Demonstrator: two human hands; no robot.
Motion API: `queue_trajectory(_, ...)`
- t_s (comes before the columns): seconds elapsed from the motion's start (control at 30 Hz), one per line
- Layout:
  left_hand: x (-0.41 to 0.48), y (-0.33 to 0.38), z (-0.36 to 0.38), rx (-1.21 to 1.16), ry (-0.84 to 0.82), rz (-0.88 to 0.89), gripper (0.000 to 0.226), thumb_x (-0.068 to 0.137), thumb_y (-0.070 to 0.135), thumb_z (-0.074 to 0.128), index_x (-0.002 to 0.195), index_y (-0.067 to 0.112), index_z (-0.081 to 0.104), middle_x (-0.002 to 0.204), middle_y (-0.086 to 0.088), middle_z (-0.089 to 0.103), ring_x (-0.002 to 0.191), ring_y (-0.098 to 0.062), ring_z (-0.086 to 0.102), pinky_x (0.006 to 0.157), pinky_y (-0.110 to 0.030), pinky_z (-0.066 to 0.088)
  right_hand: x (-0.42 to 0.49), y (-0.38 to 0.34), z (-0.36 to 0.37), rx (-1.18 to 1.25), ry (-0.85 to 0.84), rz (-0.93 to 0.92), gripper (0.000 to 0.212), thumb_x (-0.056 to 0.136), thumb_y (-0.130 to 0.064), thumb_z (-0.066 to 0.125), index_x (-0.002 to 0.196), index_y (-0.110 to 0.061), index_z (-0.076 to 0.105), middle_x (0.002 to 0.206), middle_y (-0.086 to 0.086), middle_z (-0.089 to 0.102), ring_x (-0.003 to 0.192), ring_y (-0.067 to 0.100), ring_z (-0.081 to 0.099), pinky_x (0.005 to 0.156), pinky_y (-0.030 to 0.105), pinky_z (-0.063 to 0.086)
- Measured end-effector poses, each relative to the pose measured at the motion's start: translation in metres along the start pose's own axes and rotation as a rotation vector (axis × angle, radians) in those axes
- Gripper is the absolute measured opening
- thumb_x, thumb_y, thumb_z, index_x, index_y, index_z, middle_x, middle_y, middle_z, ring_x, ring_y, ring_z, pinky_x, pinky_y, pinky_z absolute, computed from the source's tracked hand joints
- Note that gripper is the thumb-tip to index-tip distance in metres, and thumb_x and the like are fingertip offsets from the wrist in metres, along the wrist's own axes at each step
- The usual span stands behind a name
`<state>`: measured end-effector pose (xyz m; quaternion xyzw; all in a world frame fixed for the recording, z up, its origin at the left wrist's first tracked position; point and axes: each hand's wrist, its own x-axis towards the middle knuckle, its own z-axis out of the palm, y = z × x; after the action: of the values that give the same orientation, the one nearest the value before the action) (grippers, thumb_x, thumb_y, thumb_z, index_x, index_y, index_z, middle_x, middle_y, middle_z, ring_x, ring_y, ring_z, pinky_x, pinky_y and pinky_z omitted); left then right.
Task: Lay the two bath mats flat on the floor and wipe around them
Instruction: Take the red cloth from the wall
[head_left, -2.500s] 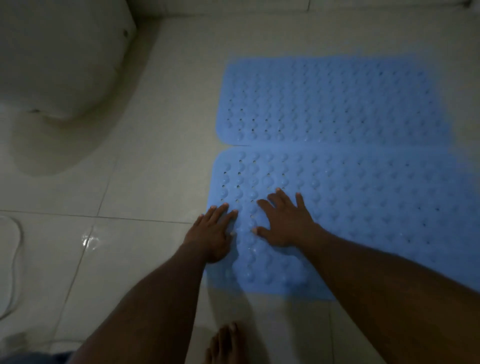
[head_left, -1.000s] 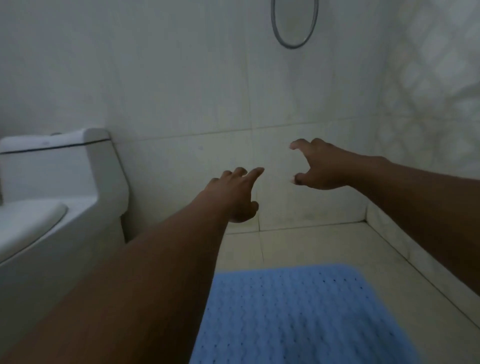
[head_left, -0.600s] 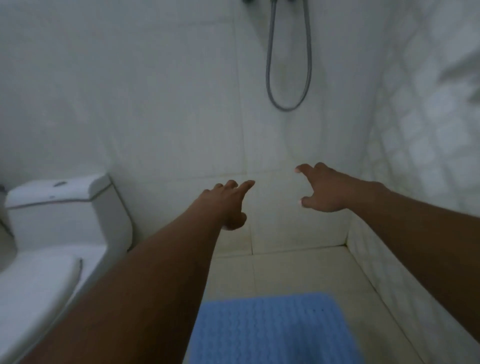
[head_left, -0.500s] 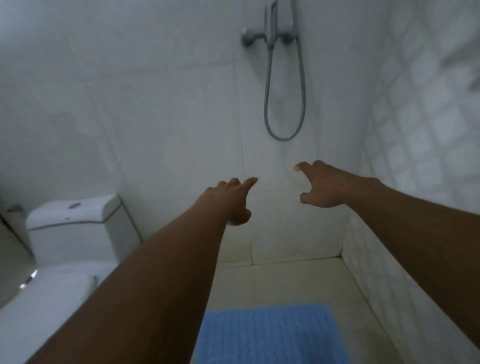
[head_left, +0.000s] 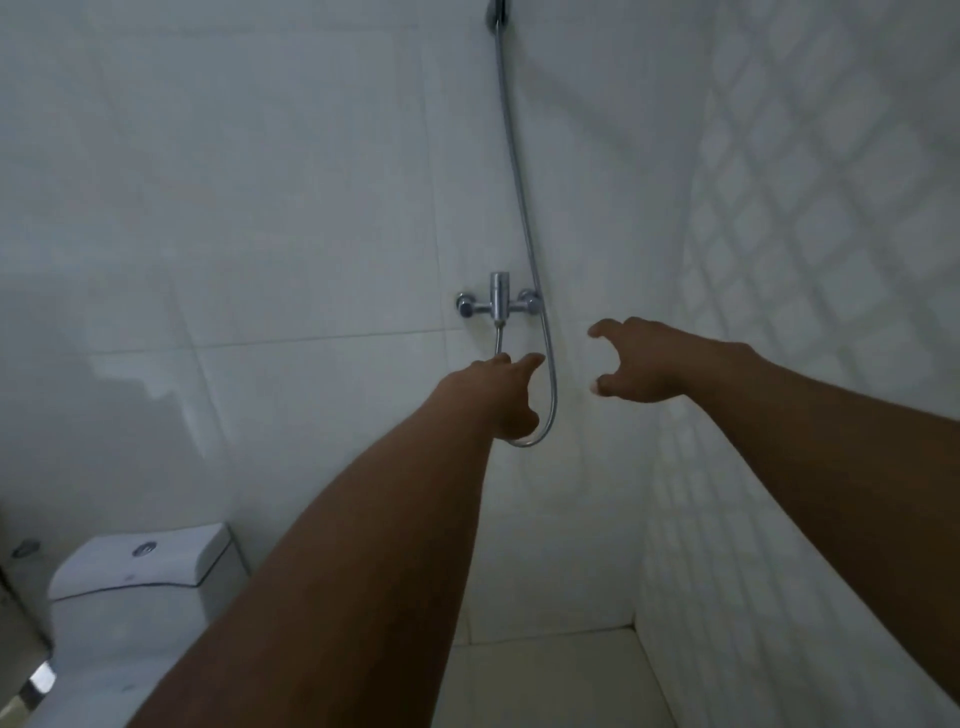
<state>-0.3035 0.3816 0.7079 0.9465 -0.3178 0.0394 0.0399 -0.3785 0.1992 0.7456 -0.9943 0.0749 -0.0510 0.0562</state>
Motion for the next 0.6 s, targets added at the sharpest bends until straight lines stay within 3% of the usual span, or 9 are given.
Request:
queue_trajectory(0.4, 0.08, -0.031, -0.04, 0.04, -0.009, 0.144, 0.086, 0.093, 0.033, 0.063, 0.16, 0.034, 0.01, 0.162, -0.01, 0.03, 0.144, -0.034, 0.041, 0.114, -0.053, 0.039, 0.023, -0.009, -0.035, -0.021, -0.014, 0.236, 0.08, 0.09, -0.047, 0.066, 0.155, -0.026, 0.023, 0.157, 0.011, 0.035, 0.14, 0.03, 0.04, 0.109, 0.039, 0.037)
queue_trajectory(0.6, 0.12, 0.052, -0.058, -0.059, 0.067, 0.434, 0.084, 0.093, 0.033, 0.062, 0.16, 0.037, 0.01, 0.156, -0.009, 0.035, 0.134, -0.034, 0.049, 0.107, -0.052, 0.044, -0.018, 0.015, -0.065, -0.077, 0.056, 0.469, 0.079, 0.089, -0.049, 0.065, 0.153, -0.031, 0.023, 0.154, 0.008, 0.039, 0.136, 0.027, 0.045, 0.109, 0.042, 0.04)
